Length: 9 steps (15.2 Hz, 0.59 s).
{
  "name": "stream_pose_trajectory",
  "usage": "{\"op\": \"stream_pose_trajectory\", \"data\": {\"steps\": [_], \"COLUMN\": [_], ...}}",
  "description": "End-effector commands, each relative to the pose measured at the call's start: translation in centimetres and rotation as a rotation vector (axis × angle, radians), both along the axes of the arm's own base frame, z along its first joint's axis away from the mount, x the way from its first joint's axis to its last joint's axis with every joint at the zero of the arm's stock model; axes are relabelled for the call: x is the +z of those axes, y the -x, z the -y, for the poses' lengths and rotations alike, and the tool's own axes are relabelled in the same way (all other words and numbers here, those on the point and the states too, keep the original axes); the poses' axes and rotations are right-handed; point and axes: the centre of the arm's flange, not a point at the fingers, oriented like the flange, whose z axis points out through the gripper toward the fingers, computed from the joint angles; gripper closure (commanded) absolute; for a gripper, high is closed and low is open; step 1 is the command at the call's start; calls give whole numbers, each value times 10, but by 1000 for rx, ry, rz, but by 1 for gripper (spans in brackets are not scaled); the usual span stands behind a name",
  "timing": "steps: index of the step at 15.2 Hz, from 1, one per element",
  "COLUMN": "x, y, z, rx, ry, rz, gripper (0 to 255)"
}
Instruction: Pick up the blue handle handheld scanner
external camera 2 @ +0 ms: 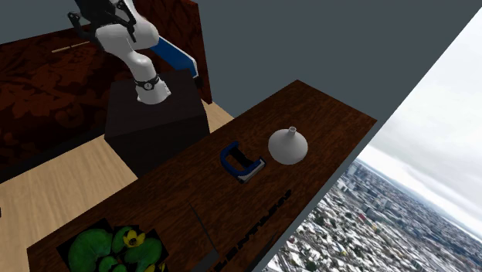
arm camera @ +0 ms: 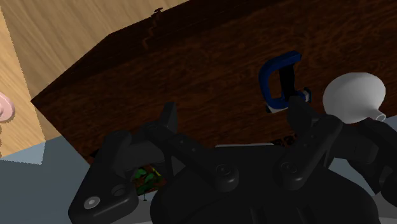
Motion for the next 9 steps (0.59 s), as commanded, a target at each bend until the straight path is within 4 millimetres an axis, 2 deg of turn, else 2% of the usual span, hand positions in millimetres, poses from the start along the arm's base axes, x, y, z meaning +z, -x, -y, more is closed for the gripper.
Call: {"op": "stream_pose_trajectory", "data": {"steps": [1, 9], "x": [0, -77], "y": [0, -44], "z": [0, -60], "rx": [0, 26], "ry": [0, 17], "rz": [0, -10], "gripper": [0, 0]}}
